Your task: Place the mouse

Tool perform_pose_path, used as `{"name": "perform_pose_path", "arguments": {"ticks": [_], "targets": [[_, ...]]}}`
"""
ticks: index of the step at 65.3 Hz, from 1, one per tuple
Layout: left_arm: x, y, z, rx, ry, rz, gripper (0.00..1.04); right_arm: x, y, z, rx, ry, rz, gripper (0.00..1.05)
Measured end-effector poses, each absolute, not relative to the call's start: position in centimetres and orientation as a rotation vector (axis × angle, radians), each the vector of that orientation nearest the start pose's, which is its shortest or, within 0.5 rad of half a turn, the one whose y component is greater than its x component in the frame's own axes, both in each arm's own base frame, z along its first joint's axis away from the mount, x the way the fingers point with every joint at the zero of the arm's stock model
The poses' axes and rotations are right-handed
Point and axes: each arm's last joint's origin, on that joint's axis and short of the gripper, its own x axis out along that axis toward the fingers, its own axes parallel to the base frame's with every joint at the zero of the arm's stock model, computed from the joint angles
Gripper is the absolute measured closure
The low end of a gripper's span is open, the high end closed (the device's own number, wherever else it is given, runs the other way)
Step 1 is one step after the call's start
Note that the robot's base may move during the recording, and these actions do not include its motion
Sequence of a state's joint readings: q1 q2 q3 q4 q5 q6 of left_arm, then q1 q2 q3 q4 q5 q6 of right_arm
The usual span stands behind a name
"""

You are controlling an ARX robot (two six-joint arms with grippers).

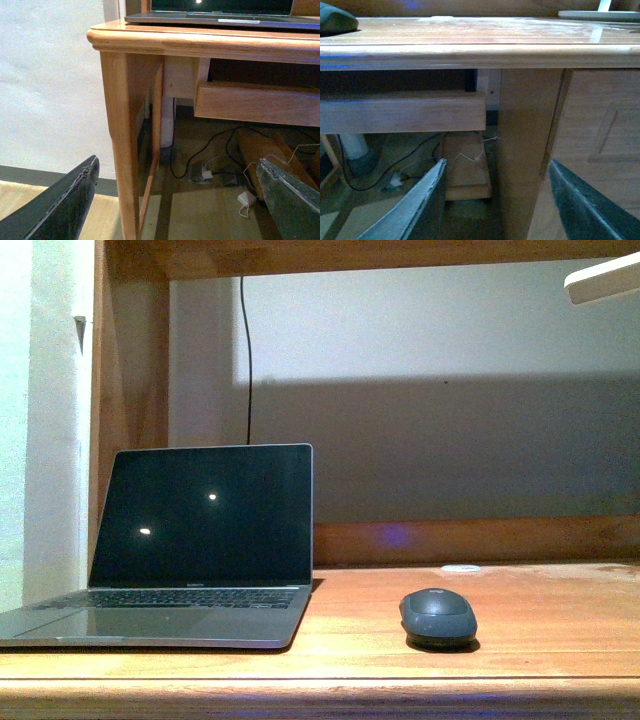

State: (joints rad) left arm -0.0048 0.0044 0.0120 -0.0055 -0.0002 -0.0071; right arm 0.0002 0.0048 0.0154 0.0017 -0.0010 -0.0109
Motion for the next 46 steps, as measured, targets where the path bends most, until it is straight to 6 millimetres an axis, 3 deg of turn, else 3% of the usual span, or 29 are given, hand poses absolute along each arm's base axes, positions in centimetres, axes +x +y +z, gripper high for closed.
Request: {"name": "perform_pose_path", "arguments": {"ticks": [9,46], "targets": [[9.73,-0.05,16.66,-0.007,-0.002,-0.005,0.08,9.70,0.00,16.86,-0.010,-0.012,0.001,0.06],[9.73,-0.05,16.66,-0.007,-0.002,-0.005,0.08,9.70,0.01,16.86,-0.010,-0.012,0.001,0.07]]}}
